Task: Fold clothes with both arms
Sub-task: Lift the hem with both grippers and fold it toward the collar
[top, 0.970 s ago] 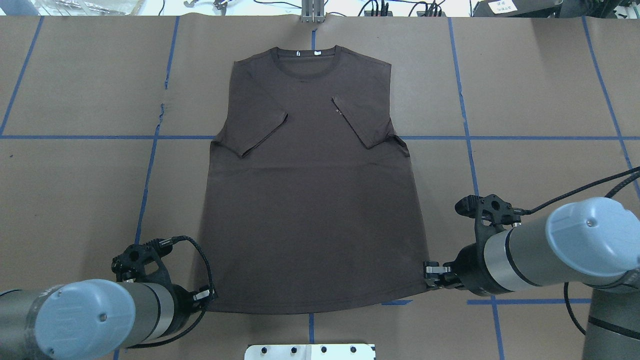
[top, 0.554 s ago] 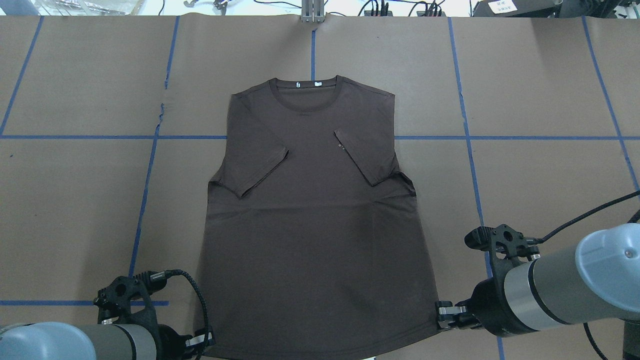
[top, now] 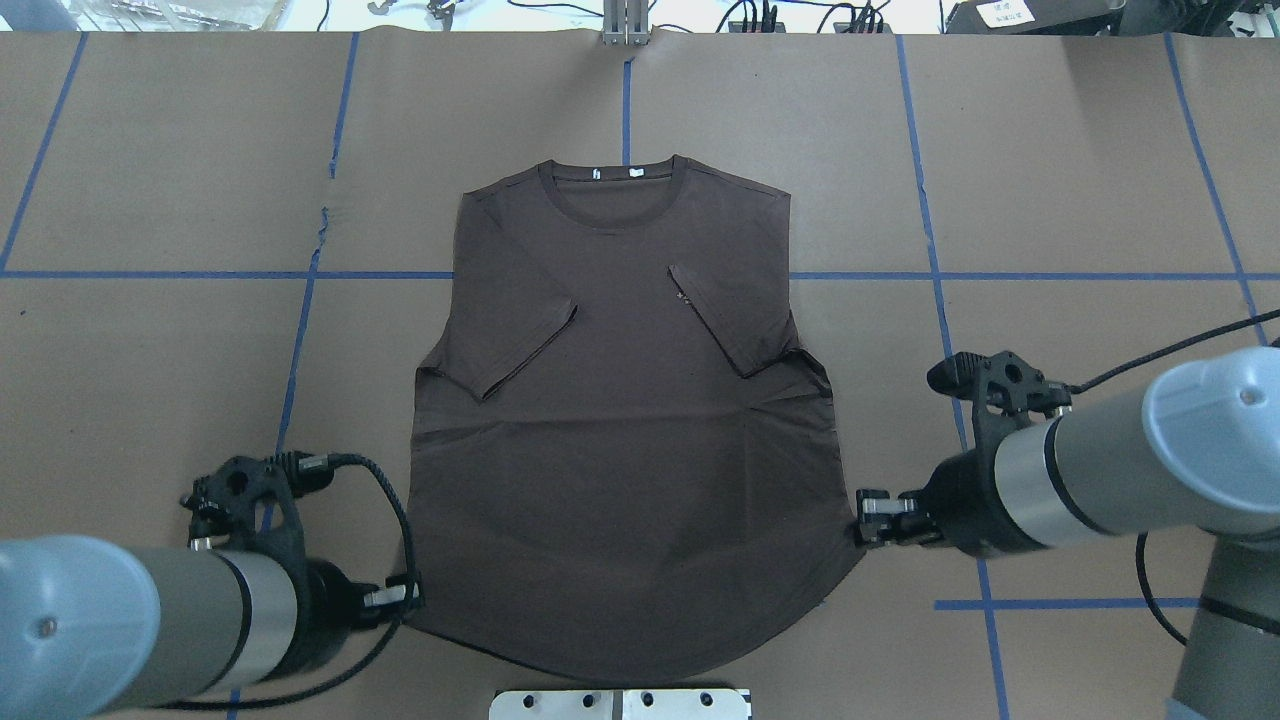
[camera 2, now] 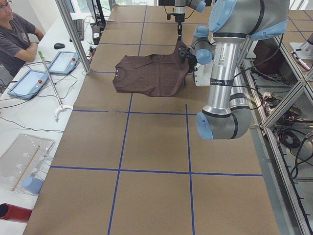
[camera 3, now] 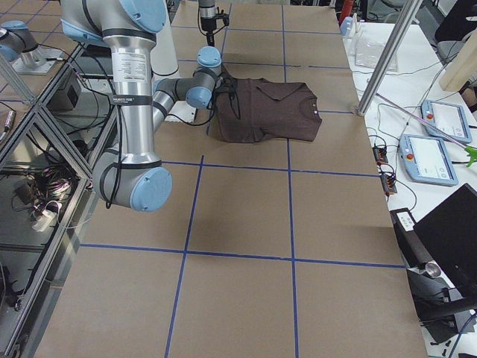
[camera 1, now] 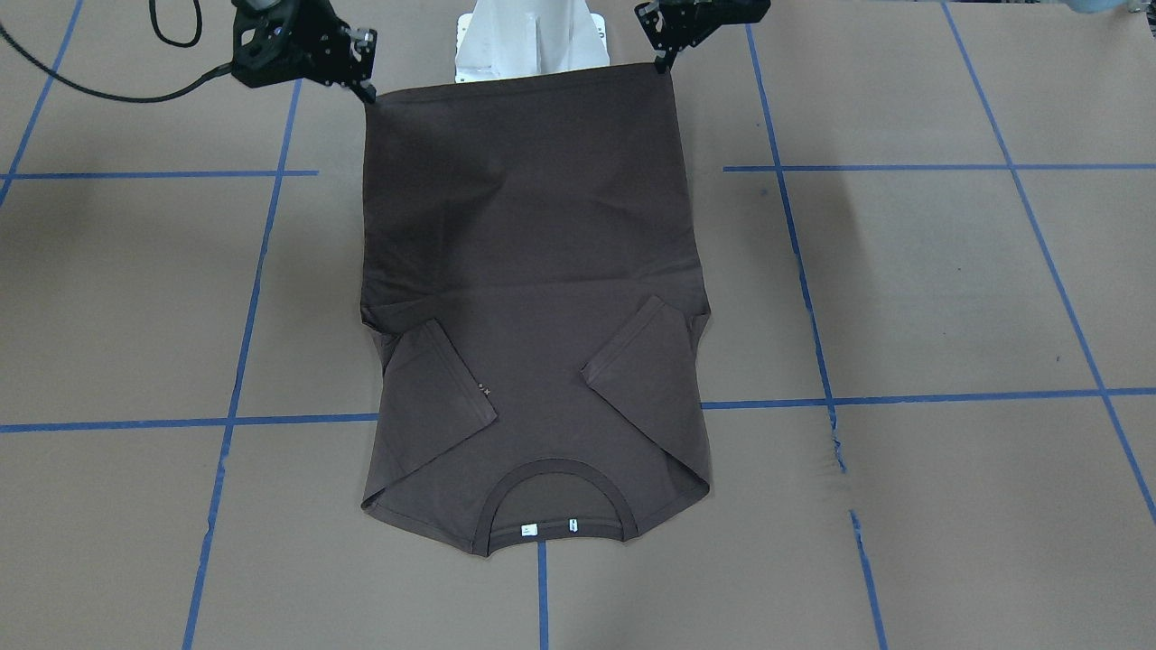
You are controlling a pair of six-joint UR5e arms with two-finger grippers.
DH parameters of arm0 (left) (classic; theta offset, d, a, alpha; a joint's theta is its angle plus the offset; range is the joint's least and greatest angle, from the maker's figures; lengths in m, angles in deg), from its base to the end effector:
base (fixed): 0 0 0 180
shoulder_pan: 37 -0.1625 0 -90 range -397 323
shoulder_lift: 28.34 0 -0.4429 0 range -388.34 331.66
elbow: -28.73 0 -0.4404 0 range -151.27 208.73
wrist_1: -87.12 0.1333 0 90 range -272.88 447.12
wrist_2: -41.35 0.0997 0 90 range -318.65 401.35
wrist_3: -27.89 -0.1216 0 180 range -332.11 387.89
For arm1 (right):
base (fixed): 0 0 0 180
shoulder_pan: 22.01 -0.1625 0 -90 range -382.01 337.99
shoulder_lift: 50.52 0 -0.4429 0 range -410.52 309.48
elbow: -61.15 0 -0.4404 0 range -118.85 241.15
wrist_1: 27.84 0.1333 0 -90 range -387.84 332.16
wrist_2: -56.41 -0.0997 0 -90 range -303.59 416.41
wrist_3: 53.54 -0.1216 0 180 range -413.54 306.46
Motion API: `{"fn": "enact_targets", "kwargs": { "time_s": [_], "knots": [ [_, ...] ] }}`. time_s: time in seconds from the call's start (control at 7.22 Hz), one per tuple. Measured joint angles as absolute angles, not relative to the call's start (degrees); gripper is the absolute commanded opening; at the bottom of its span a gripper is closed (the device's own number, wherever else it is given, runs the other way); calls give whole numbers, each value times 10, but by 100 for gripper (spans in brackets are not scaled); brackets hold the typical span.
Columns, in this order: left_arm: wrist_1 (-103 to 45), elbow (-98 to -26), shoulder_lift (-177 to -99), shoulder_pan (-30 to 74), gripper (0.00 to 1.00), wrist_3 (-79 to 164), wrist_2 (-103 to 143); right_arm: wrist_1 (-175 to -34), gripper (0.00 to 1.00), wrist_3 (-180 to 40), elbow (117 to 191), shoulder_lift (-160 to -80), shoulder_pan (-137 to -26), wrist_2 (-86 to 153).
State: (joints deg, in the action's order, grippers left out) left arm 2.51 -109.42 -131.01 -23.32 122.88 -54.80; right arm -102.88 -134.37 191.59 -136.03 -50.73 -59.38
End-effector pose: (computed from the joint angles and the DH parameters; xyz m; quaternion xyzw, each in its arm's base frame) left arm 0.4263 -0.2275 0.1966 -0.0122 0.4667 -0.1188 0.8763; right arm -0.3921 -0.3065 0.2617 -0.0249 -0.5230 0.0336 0.8513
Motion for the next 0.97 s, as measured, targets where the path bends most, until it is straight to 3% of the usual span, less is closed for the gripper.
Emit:
{"fn": "enact_targets", "kwargs": {
  "time_s": [0.28,0.97],
  "knots": [
    [23,-1038,-1342,-136,0,1137,-578,-1027,0,-1261,1841,-1300,-599,-612],
    [-80,-796,-1450,27,0,1031,-610,-1025,0,-1207,1586,-1123,-710,-621]
  ]
}}
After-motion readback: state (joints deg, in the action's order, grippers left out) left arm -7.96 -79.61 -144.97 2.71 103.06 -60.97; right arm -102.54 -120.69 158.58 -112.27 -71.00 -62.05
